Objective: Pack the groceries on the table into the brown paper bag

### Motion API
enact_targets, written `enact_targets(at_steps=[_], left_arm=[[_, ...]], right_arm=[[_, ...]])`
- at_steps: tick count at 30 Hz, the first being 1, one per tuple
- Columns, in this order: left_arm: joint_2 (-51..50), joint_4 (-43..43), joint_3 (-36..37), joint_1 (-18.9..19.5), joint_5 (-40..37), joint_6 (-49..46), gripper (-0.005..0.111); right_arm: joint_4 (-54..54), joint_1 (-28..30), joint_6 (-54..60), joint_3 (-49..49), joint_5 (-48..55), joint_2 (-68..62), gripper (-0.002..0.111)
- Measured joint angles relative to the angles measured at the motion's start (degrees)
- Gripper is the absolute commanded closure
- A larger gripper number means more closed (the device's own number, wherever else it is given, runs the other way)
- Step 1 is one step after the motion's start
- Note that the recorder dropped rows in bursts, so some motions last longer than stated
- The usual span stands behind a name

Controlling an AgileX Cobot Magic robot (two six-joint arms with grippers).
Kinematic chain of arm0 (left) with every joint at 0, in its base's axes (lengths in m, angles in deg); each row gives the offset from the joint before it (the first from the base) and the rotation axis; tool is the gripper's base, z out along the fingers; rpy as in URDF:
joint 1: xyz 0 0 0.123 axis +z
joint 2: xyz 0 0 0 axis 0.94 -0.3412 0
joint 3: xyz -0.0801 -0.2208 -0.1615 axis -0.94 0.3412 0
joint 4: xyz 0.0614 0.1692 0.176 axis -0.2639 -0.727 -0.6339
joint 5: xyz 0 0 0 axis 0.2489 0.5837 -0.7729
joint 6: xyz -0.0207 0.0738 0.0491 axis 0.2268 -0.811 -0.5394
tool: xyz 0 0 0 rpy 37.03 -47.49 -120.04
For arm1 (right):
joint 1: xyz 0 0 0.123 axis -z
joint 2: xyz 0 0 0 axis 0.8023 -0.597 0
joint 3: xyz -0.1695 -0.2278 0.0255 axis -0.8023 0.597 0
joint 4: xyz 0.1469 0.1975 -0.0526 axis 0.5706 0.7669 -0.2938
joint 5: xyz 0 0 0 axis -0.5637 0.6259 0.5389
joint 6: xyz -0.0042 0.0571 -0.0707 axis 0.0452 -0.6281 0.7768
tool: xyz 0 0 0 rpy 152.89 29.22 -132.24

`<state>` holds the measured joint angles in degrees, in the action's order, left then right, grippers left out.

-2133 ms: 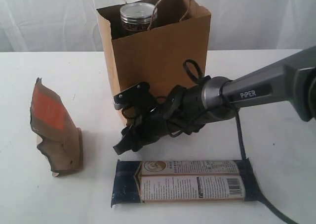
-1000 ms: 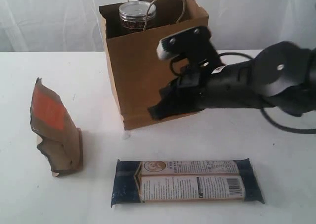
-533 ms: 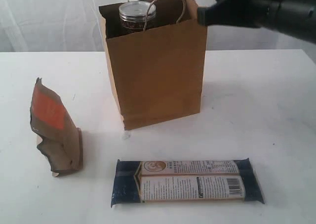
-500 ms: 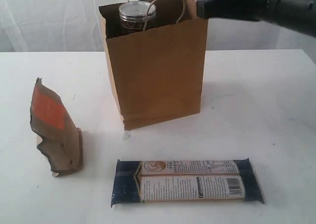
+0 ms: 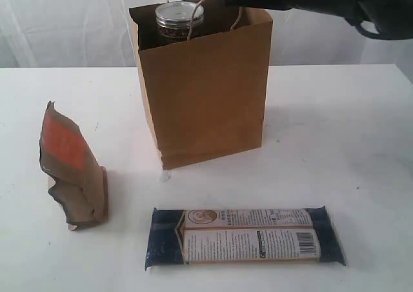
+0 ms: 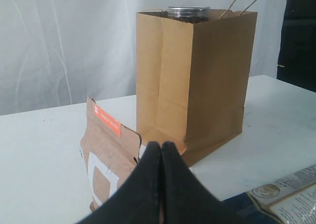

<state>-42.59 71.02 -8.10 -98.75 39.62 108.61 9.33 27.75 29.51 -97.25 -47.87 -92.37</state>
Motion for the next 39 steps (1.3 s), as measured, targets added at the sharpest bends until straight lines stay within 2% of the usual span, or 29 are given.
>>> enact_targets(at_steps=[4,7,10,17,19,31,39], left_arm=[[0.0,0.0,0.0,0.0,0.0,0.0,0.107],[0.0,0.0,0.0,0.0,0.0,0.0,0.107],[0.0,0.0,0.0,0.0,0.0,0.0,0.107],[0.0,0.0,0.0,0.0,0.0,0.0,0.107],[0.0,0.0,0.0,0.0,0.0,0.0,0.107],[0.0,0.0,0.0,0.0,0.0,0.0,0.107],[0.0,0.0,0.0,0.0,0.0,0.0,0.107]], right_arm=[[0.0,0.0,0.0,-3.7,0.4,-4.0,0.108],[0.0,0.3,0.0,-6.3,2.5,-6.5,0.102],[0.0,0.3,0.0,-8.5,5.3,-8.3,0.091],[0.0,0.3,0.2,-10.0,7.5,-9.6,0.055],[0.0,0.3,0.2,-10.1,7.6,-9.6,0.051],[0.0,0.7,0.2,-10.1,8.3,-4.7,0.051],[0.0,6.6,0.2,-3.8,8.8,3.5,0.051]])
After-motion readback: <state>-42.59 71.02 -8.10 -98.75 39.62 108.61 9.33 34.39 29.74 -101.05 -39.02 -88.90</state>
